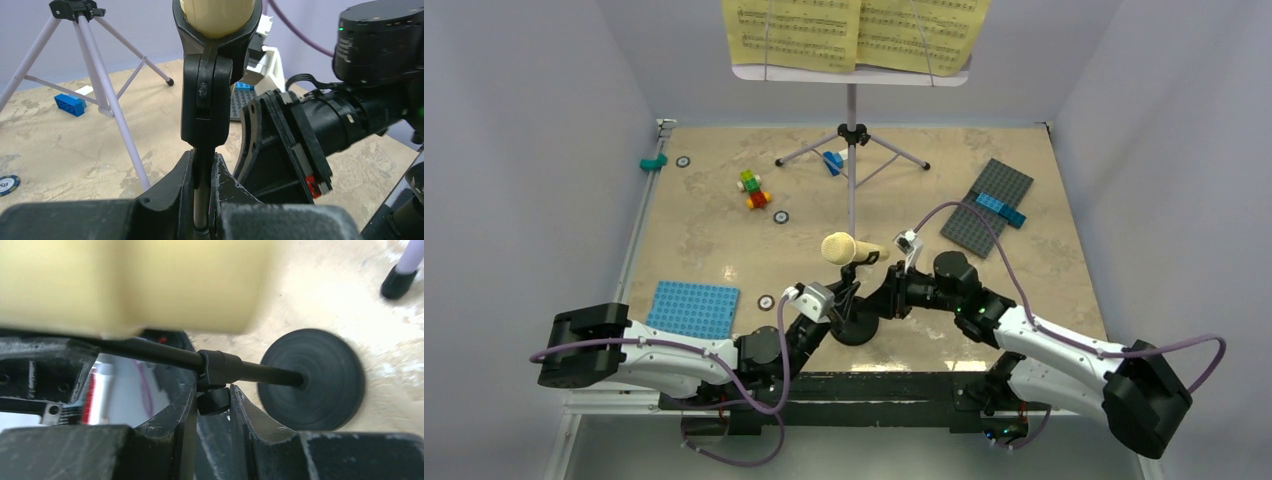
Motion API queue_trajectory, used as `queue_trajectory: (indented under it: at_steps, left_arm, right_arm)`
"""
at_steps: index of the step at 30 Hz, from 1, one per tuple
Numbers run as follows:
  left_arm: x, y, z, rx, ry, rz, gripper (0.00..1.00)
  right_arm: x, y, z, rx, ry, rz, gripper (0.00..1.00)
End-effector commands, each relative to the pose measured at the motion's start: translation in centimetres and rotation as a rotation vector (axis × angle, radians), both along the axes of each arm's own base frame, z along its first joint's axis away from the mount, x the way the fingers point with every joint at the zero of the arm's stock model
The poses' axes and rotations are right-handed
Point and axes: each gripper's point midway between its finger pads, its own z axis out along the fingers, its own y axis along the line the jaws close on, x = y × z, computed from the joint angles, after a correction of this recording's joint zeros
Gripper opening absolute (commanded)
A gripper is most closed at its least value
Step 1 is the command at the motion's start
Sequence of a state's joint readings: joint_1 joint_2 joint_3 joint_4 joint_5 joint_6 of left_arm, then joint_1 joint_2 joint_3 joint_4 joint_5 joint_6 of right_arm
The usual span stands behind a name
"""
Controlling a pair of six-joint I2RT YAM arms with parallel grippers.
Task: Pack up the instrument practice props
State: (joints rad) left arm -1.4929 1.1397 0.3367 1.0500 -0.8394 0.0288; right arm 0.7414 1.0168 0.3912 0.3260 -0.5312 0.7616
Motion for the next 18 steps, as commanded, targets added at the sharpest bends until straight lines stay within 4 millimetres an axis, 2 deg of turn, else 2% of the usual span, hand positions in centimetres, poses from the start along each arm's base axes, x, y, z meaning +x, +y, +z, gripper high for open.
queue_trajectory:
  at_steps: [1, 3, 4, 6, 7, 9, 13, 18]
  left_arm:
    - [-0.9, -0.8, -3.6, 0.069, 0.08, -0.032, 0.0]
    - [-0.8, -0.8, -3.5, 0.069, 0.079, -0.031, 0.0]
    - [-0.8, -0.9, -3.5, 0.07, 0.076, -0.03, 0.0]
    - [-0.8, -0.8, -3.4, 0.071, 0.074, -0.028, 0.0]
    - [-0.8, -0.8, -3.3, 0.071, 0.074, -0.029, 0.0]
    - [-0.8, -0.8, -3.3, 0.072, 0.075, -0.03, 0.0]
    - [-0.8, -0.8, -3.2, 0.071, 0.076, -0.033, 0.0]
    - [-0.9, -1.0, -3.0, 0.068, 0.074, -0.039, 0.0]
  right_arm:
    - [1.3, -0.6, -0.3, -0.211, -0.311, -0.014, 0.0]
    - [0.8, -0.5, -0.2, -0.187, -0.28, -0.01, 0.0]
    - [0.7, -0.5, 0.1, -0.167, -0.267, -0.024, 0.05]
    - [0.6, -0.5, 0.4, -0.128, -0.22, -0.041, 0.36]
    - [0.5, -0.5, 0.6, -0.106, -0.196, -0.046, 0.46]
    - [0.4, -0.6, 0.7, -0.074, -0.15, -0.052, 0.56]
    - [0.2, -0.7, 0.8, -0.024, -0.084, -0.034, 0.58]
    - [0.4, -0.6, 1.4, -0.018, -0.108, -0.012, 0.48]
